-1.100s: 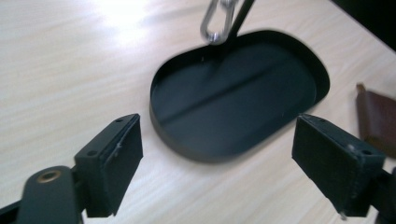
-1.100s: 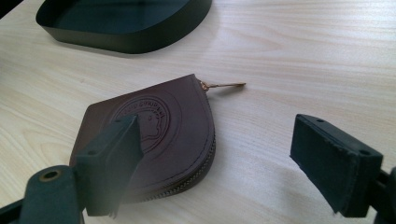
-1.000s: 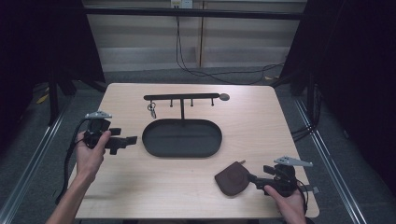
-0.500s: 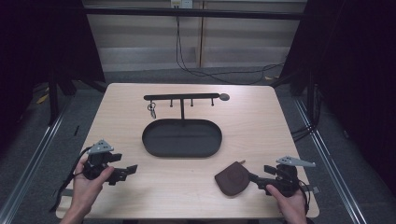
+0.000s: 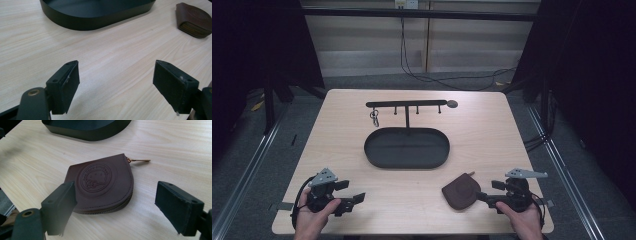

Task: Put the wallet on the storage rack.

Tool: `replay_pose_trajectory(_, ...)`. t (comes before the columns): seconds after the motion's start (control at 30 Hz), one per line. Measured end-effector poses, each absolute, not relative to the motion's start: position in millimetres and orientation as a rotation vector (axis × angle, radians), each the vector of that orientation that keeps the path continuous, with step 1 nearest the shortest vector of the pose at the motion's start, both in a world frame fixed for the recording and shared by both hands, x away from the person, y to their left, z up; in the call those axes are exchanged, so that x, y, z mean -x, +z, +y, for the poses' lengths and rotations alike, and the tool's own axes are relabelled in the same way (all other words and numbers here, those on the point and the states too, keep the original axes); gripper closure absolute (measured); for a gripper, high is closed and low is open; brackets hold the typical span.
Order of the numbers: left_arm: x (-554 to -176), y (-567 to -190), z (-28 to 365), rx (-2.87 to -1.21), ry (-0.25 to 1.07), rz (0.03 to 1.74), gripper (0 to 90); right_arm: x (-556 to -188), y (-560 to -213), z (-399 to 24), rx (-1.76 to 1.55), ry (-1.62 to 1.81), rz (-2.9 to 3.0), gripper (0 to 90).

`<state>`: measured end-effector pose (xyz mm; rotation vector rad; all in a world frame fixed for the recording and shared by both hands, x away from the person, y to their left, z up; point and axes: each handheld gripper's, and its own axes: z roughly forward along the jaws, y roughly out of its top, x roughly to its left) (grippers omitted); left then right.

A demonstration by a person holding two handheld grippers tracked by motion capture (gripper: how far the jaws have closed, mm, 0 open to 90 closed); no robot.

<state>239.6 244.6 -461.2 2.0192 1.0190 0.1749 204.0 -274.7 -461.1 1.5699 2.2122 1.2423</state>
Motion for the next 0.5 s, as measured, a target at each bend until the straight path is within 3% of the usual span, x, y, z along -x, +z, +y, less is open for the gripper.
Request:
replay_pose_trajectory(0.13, -238, -466, 247, -1.985, 0.146, 1.026, 20.4, -206, -461, -275, -1.582, 1.232, 2.211, 19.9)
replay_pose_trajectory(0.2, -236, -464, 248, -1.994, 0.194, 1.03, 20.1, -210, -460, -277, -1.596, 1.25, 2.225, 20.9)
replay_pose_trajectory(0.27, -236, -464, 249, -1.996, 0.192, 1.036, 19.2, -213, -459, -278, -1.618, 1.257, 2.233, 31.6)
replay_pose_trajectory(0.5, -237, -466, 253, -2.005, 0.168, 1.05, 18.6, -221, -450, -269, -1.597, 1.136, 2.272, 34.8)
